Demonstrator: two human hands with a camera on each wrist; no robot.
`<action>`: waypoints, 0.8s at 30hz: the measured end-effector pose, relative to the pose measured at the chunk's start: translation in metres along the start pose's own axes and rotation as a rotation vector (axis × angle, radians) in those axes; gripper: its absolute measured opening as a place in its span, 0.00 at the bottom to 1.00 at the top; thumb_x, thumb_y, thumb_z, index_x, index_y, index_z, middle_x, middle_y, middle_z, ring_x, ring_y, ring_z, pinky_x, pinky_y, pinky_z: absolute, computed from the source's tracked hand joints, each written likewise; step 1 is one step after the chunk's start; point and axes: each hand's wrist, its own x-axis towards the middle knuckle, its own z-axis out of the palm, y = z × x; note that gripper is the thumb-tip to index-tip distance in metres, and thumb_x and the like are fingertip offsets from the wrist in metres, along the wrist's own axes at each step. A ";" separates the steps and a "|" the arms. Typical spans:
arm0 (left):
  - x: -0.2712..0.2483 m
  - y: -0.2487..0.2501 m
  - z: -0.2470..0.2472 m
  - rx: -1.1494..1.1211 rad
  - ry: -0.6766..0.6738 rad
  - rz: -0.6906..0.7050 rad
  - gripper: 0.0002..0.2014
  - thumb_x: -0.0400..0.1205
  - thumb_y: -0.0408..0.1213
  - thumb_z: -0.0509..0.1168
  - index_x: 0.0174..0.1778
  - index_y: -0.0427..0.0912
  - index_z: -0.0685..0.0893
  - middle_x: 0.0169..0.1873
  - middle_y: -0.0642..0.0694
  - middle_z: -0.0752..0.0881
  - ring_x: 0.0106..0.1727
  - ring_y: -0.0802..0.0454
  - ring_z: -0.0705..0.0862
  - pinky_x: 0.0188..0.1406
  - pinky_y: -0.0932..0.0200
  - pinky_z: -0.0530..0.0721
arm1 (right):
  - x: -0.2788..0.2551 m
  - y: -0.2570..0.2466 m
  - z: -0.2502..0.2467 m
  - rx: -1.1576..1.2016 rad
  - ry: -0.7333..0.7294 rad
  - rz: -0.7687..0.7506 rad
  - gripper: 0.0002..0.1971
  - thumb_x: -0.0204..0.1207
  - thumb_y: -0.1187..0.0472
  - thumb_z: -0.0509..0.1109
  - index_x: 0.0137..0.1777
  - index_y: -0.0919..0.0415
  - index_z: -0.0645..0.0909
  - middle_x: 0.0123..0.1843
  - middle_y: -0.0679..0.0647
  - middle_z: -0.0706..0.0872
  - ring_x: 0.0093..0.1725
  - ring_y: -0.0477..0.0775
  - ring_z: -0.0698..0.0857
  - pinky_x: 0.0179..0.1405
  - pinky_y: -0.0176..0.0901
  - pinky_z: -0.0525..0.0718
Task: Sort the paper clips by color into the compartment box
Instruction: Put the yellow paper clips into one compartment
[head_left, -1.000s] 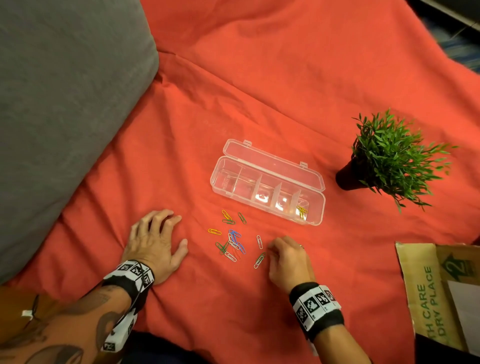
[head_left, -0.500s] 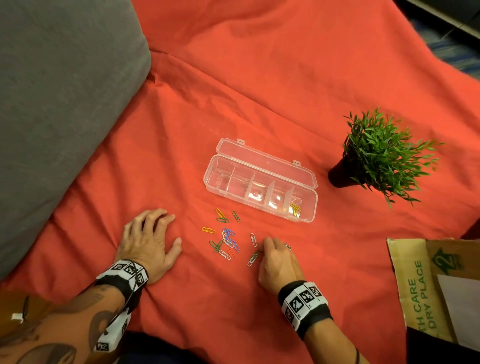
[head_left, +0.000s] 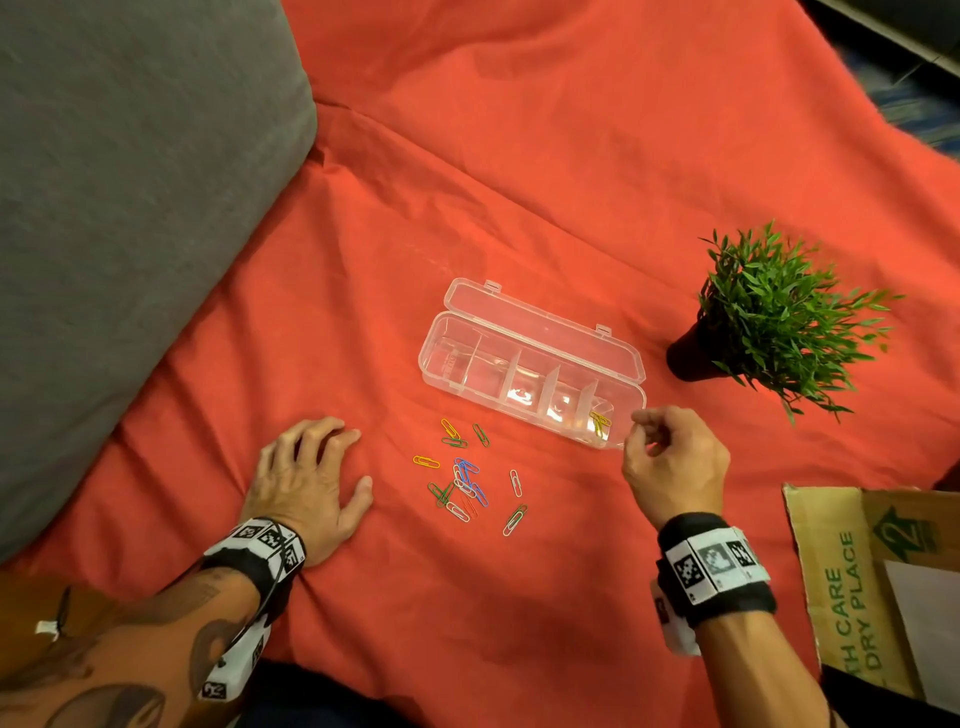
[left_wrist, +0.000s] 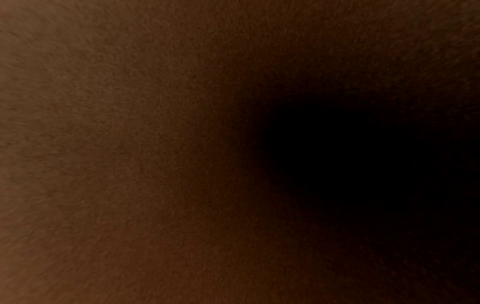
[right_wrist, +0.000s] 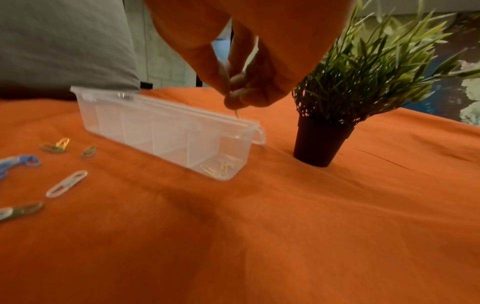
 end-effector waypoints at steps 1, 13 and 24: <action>0.000 0.000 0.000 0.000 0.001 0.001 0.32 0.75 0.61 0.60 0.71 0.48 0.80 0.72 0.47 0.78 0.74 0.38 0.74 0.68 0.36 0.73 | 0.000 0.003 0.004 -0.030 -0.040 0.007 0.06 0.71 0.68 0.72 0.44 0.57 0.87 0.39 0.50 0.87 0.34 0.43 0.82 0.39 0.20 0.74; 0.000 -0.001 0.001 0.005 0.003 0.006 0.31 0.75 0.61 0.61 0.71 0.49 0.80 0.73 0.48 0.78 0.74 0.39 0.74 0.69 0.37 0.72 | -0.015 -0.028 0.021 0.011 0.012 -0.181 0.06 0.69 0.69 0.74 0.43 0.58 0.85 0.36 0.47 0.84 0.33 0.47 0.79 0.38 0.46 0.82; -0.001 -0.003 0.002 -0.005 -0.002 0.004 0.31 0.75 0.61 0.62 0.72 0.50 0.79 0.73 0.49 0.77 0.75 0.40 0.73 0.70 0.36 0.73 | -0.058 -0.109 0.113 -0.047 -0.477 -0.368 0.11 0.73 0.63 0.68 0.54 0.55 0.83 0.52 0.51 0.84 0.47 0.61 0.84 0.42 0.52 0.86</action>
